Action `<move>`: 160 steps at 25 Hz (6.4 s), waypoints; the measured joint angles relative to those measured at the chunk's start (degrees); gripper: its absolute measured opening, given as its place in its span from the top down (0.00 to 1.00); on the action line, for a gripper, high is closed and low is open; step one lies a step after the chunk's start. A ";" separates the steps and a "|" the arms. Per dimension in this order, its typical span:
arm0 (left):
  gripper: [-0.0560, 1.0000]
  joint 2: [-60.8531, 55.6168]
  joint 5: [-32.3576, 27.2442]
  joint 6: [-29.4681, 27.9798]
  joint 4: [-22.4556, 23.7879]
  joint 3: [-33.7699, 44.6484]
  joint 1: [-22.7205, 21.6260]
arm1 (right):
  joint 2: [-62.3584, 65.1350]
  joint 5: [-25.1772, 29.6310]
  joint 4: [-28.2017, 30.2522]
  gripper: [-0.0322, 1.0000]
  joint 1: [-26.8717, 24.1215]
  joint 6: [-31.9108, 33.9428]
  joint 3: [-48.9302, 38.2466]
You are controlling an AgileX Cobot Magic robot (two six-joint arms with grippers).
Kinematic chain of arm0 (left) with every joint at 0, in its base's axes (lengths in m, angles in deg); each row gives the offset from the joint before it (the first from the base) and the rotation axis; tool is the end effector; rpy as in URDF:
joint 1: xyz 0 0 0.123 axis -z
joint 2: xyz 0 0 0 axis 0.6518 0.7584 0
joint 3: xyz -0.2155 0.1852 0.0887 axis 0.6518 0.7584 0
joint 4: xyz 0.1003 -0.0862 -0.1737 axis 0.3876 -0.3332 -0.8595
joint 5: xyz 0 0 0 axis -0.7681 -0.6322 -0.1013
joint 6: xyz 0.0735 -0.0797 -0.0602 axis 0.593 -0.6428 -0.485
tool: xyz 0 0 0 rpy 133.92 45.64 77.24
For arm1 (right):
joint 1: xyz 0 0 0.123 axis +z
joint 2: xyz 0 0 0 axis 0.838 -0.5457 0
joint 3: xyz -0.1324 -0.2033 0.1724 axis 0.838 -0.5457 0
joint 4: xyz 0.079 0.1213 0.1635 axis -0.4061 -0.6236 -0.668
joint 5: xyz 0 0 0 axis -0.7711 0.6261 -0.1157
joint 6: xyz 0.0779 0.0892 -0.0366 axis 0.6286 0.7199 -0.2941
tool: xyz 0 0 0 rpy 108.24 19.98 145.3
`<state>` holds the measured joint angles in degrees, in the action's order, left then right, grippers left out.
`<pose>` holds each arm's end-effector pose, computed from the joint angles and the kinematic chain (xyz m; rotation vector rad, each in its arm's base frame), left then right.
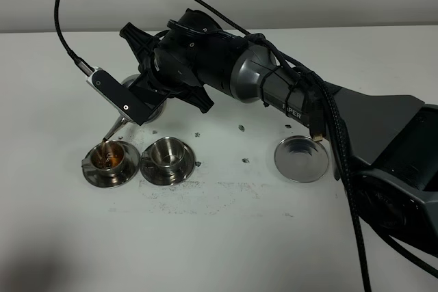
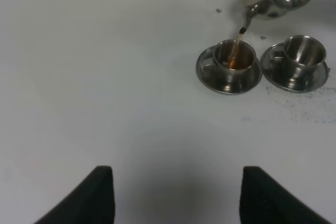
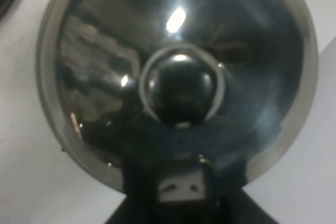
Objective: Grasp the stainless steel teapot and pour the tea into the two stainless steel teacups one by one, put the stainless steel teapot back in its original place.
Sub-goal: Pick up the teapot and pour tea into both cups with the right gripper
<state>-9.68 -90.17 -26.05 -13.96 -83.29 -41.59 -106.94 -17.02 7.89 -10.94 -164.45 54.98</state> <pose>-0.0168 -0.0050 0.2496 0.0289 2.0214 -0.0152 0.3854 0.3640 0.1967 -2.4260 0.8108 -0.6390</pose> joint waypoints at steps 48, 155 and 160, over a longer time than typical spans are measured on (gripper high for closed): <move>0.46 0.00 0.00 0.00 0.00 0.00 0.00 | 0.00 -2.45 5.09 0.77 0.63 -0.92 0.00; 0.46 0.00 0.00 0.00 0.00 0.00 0.00 | 5.26 4.80 -14.40 0.77 -0.61 22.36 -0.82; 0.46 0.00 0.00 0.00 0.00 0.00 0.00 | 12.66 1.03 -17.39 0.77 0.18 27.68 -12.90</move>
<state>-9.68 -90.17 -26.05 -13.96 -83.29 -41.59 -94.29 -15.99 -9.50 -10.76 -136.77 42.08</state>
